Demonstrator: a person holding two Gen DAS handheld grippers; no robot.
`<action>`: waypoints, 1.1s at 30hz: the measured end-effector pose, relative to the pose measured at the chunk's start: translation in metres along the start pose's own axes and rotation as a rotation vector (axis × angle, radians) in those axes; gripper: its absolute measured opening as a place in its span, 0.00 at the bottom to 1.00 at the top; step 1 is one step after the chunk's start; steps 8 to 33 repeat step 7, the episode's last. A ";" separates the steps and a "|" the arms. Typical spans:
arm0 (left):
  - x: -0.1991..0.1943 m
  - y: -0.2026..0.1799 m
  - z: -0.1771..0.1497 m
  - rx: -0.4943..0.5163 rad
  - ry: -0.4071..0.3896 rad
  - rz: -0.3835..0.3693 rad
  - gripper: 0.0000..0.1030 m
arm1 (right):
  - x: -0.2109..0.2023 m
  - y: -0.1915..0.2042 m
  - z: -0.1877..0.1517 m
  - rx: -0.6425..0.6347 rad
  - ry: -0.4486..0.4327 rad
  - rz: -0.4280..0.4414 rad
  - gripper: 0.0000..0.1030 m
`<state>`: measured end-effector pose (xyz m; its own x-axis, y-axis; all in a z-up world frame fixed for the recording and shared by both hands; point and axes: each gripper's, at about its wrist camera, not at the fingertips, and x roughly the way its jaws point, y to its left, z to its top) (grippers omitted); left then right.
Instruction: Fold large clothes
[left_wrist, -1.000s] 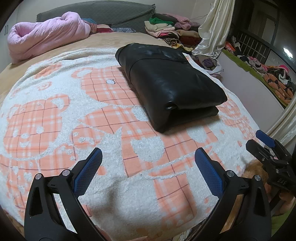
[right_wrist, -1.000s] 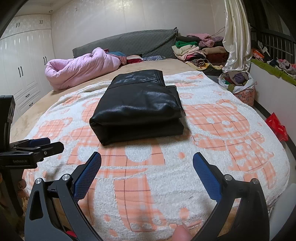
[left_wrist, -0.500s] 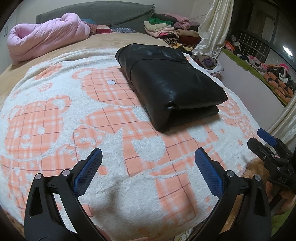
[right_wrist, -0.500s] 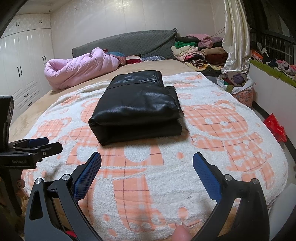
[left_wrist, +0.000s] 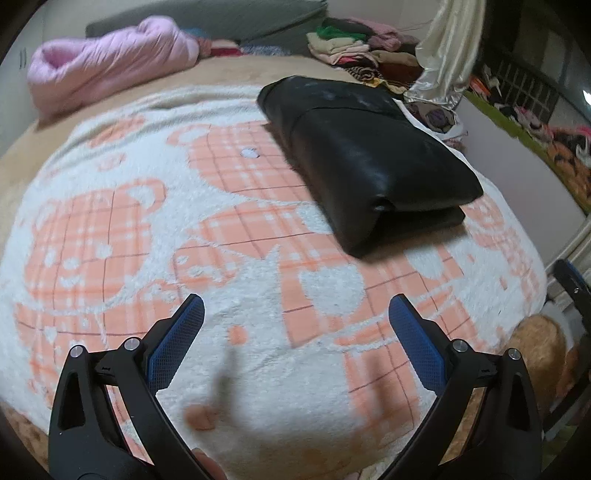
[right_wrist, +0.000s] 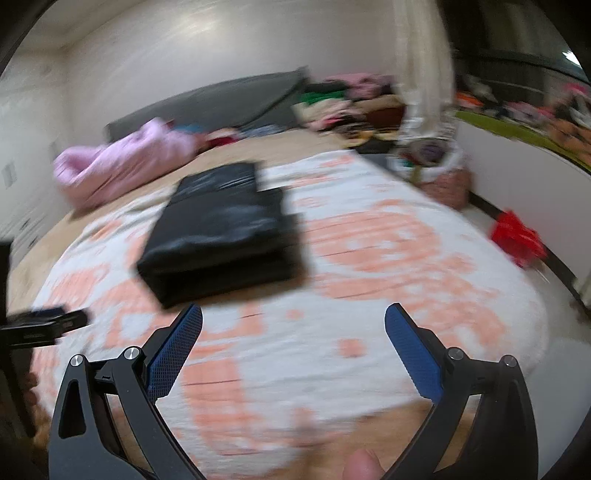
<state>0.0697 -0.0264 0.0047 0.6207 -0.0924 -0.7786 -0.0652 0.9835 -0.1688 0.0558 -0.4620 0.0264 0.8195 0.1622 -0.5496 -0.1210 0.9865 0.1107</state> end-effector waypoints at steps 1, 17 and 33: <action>-0.001 0.011 0.004 -0.025 0.003 0.006 0.91 | -0.002 -0.018 0.001 0.031 -0.005 -0.040 0.96; -0.023 0.168 0.037 -0.224 -0.019 0.162 0.91 | -0.021 -0.213 -0.025 0.325 0.052 -0.591 0.96; -0.023 0.168 0.037 -0.224 -0.019 0.162 0.91 | -0.021 -0.213 -0.025 0.325 0.052 -0.591 0.96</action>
